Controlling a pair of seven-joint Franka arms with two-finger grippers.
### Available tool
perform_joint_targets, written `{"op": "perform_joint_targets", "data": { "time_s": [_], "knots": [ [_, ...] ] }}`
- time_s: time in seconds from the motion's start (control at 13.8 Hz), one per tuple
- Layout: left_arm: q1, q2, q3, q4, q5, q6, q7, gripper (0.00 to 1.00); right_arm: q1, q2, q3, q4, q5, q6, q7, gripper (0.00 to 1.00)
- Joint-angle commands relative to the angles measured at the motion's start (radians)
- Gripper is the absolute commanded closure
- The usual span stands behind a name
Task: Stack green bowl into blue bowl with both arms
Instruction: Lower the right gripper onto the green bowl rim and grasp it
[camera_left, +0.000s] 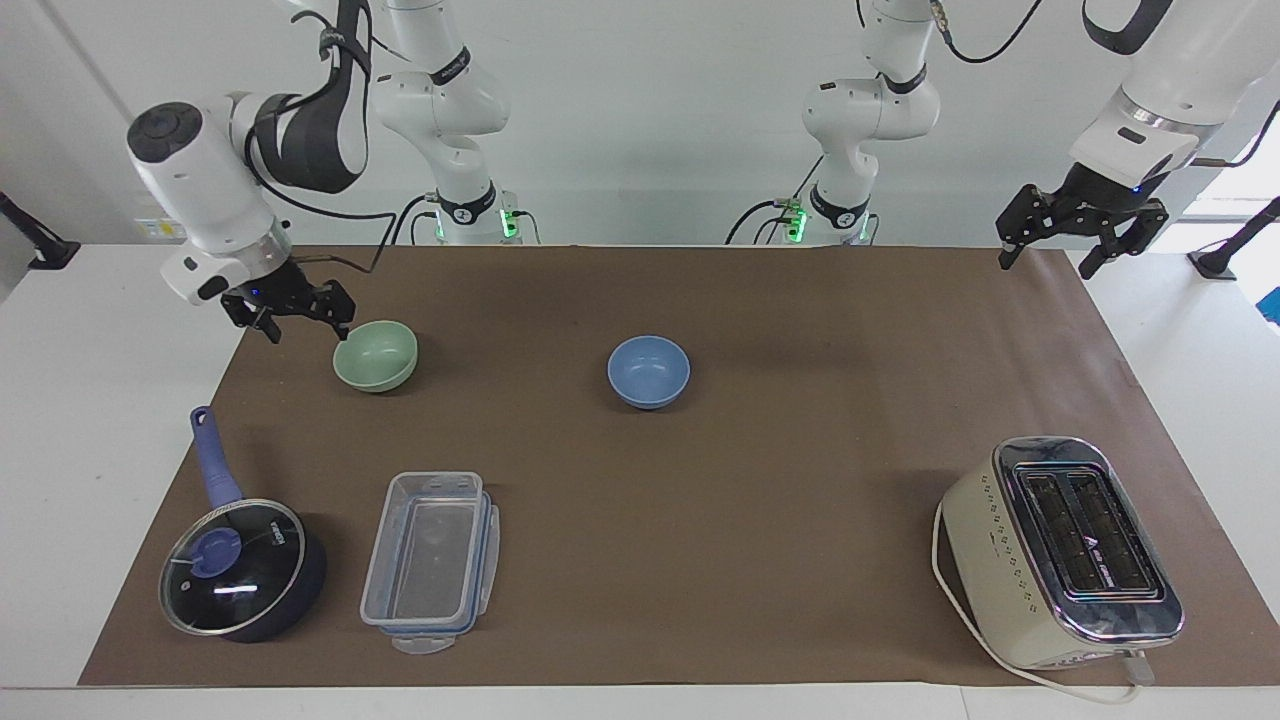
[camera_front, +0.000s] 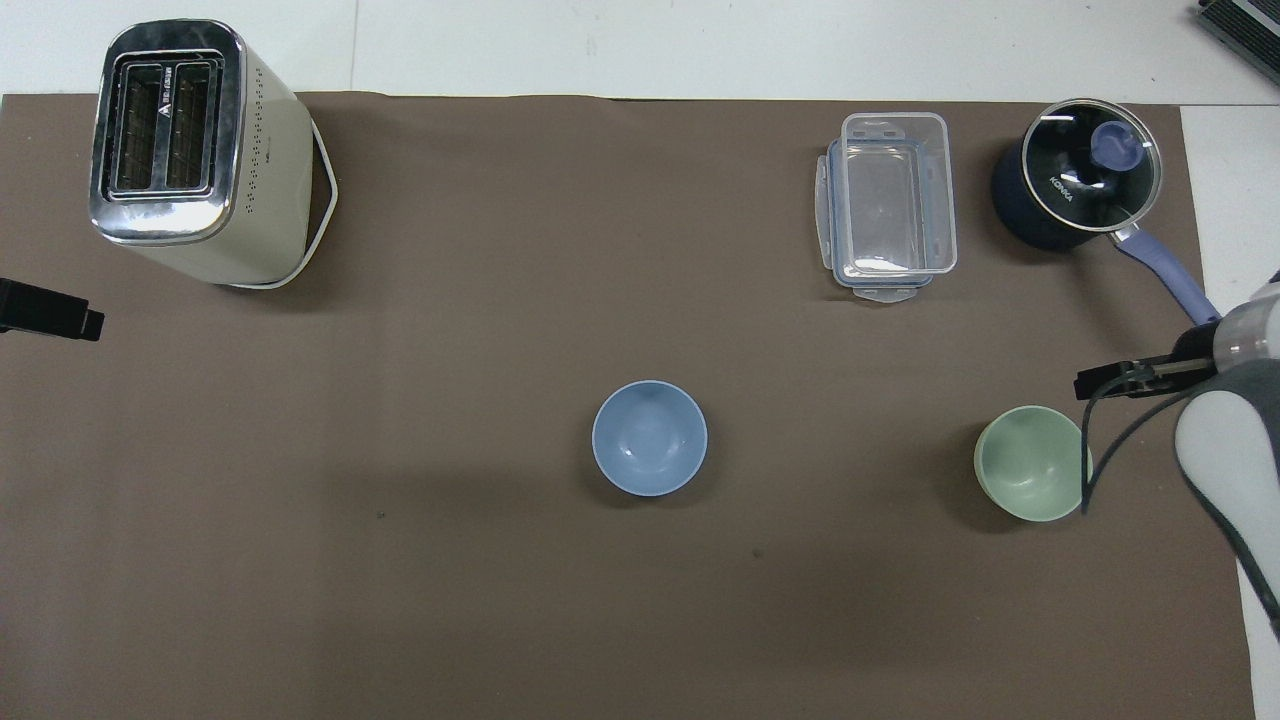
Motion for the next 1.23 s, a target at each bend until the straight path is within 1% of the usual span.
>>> {"op": "perform_joint_targets", "data": {
  "time_s": [0.0, 0.22, 0.43, 0.58, 0.65, 0.72, 0.79, 0.94, 1.16],
  "knots": [
    [0.008, -0.012, -0.003, 0.0, 0.015, -0.027, 0.002, 0.0, -0.011, 0.029, 0.006, -0.085, 0.017, 0.121, -0.081, 0.0],
    [0.003, -0.012, -0.003, 0.0, 0.015, -0.023, 0.002, 0.0, -0.029, 0.028, 0.006, -0.174, 0.02, 0.197, -0.129, 0.0],
    [0.003, -0.012, -0.003, 0.0, 0.015, -0.023, 0.002, 0.0, -0.07, 0.043, 0.006, -0.22, 0.02, 0.272, -0.205, 0.0],
    [0.009, -0.012, -0.003, 0.0, 0.015, -0.024, 0.002, 0.0, -0.094, 0.043, 0.007, -0.226, 0.02, 0.275, -0.218, 0.0],
    [0.012, -0.012, -0.003, 0.0, 0.015, -0.023, 0.002, 0.0, -0.092, 0.043, 0.007, -0.228, 0.022, 0.274, -0.216, 0.05],
    [0.012, -0.012, -0.003, 0.0, 0.015, -0.024, 0.002, 0.0, -0.094, 0.043, 0.007, -0.234, 0.022, 0.274, -0.215, 0.23],
    [0.012, -0.012, -0.003, 0.0, 0.015, -0.024, 0.002, 0.0, -0.094, 0.041, 0.007, -0.243, 0.026, 0.275, -0.213, 0.45],
    [0.012, -0.012, -0.003, 0.0, 0.015, -0.024, 0.002, 0.0, -0.094, 0.04, 0.007, -0.245, 0.057, 0.266, -0.21, 1.0],
    [0.012, -0.012, -0.003, 0.0, 0.015, -0.024, 0.002, 0.0, -0.091, 0.043, 0.007, -0.235, 0.06, 0.252, -0.204, 1.0]
  ]
}}
